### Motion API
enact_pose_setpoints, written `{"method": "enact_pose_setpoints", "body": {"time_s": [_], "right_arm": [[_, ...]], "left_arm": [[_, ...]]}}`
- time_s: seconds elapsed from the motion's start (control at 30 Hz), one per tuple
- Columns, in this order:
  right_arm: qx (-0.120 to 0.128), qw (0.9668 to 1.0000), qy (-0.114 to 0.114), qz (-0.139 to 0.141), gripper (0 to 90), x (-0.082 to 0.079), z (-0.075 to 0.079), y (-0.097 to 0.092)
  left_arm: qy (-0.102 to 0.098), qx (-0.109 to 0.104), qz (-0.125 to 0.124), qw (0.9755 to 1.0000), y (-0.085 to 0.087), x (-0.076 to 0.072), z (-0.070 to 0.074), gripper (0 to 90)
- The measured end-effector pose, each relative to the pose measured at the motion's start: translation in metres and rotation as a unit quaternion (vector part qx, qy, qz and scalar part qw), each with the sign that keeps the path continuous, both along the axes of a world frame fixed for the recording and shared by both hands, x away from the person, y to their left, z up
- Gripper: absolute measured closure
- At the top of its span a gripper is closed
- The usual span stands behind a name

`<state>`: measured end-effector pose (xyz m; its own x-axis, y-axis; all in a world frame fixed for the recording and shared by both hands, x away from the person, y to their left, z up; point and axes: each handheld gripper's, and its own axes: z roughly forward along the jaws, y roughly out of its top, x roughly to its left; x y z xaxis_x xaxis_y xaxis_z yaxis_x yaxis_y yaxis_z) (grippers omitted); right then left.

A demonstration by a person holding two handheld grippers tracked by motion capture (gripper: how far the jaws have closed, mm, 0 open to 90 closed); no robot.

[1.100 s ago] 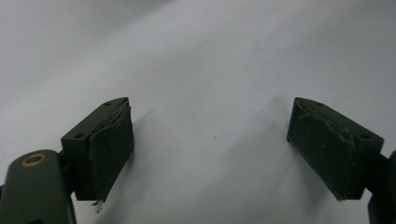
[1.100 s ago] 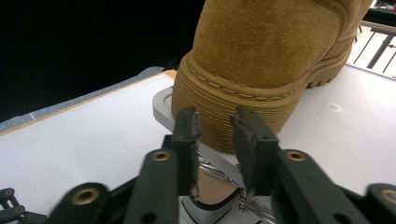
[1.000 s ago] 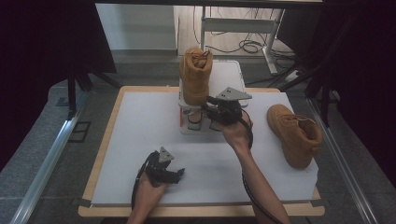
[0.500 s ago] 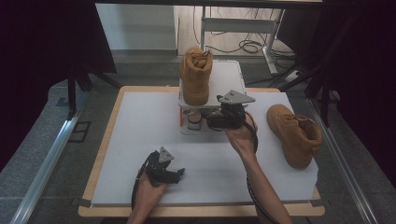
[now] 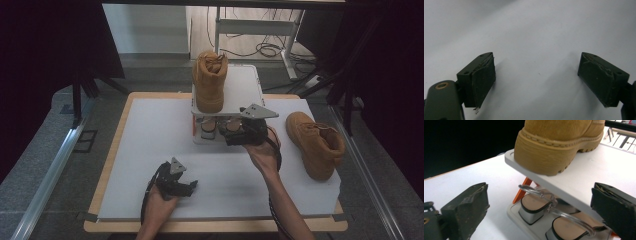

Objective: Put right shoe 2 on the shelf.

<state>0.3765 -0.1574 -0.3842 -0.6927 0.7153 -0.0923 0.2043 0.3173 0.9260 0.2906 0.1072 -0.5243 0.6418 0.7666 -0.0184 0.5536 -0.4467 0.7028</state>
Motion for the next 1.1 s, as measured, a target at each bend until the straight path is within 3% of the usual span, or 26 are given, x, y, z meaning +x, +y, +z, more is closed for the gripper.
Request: {"method": "enact_pose_setpoints", "body": {"time_s": [0.6,1.1], "right_arm": [[0.019,0.9991,0.038,-0.001,0.0,-0.019,-0.016,-0.031],[0.029,0.9984,0.042,-0.024,0.0,-0.034,-0.028,-0.051]], "left_arm": [[0.000,0.002,-0.001,1.0000,0.000,0.000,0.000,14.5],[0.001,0.002,0.000,1.0000,0.000,0.000,0.000,14.4]]}}
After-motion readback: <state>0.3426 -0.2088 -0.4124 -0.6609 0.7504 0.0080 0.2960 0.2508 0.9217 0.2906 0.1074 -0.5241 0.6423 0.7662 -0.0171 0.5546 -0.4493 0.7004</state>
